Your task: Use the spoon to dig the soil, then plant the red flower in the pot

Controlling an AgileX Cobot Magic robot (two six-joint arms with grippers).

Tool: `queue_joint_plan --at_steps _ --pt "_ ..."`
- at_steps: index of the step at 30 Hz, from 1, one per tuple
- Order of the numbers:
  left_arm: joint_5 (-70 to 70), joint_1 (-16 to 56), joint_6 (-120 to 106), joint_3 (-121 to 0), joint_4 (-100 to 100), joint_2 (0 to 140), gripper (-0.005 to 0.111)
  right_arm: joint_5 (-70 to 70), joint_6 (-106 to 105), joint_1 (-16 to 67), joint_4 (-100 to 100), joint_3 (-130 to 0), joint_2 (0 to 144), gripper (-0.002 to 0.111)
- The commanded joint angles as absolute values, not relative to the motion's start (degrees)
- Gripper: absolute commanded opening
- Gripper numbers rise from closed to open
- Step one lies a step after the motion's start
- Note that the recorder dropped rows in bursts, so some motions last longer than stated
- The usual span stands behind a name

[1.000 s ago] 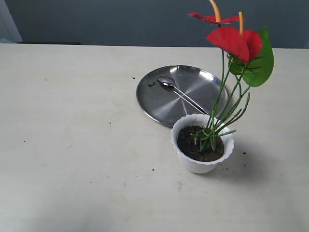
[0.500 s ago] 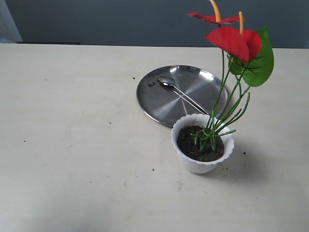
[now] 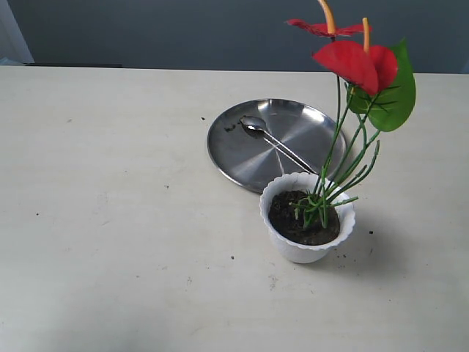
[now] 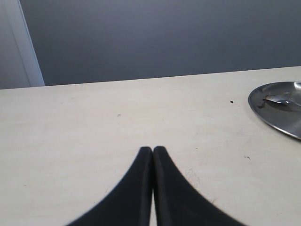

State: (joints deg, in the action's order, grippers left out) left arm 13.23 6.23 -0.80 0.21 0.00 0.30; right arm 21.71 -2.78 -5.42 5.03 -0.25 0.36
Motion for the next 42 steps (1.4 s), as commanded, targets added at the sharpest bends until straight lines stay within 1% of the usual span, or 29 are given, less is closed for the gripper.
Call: queue_joint_plan --at_steps 1,42 --pt "13.0 6.5 -0.6 0.0 0.0 0.0 0.000 20.8 -2.7 -5.7 4.8 0.0 0.0 0.000" --pt "12.8 6.5 -0.6 0.0 0.0 0.0 0.000 20.8 -2.7 -5.0 6.7 0.0 0.0 0.000"
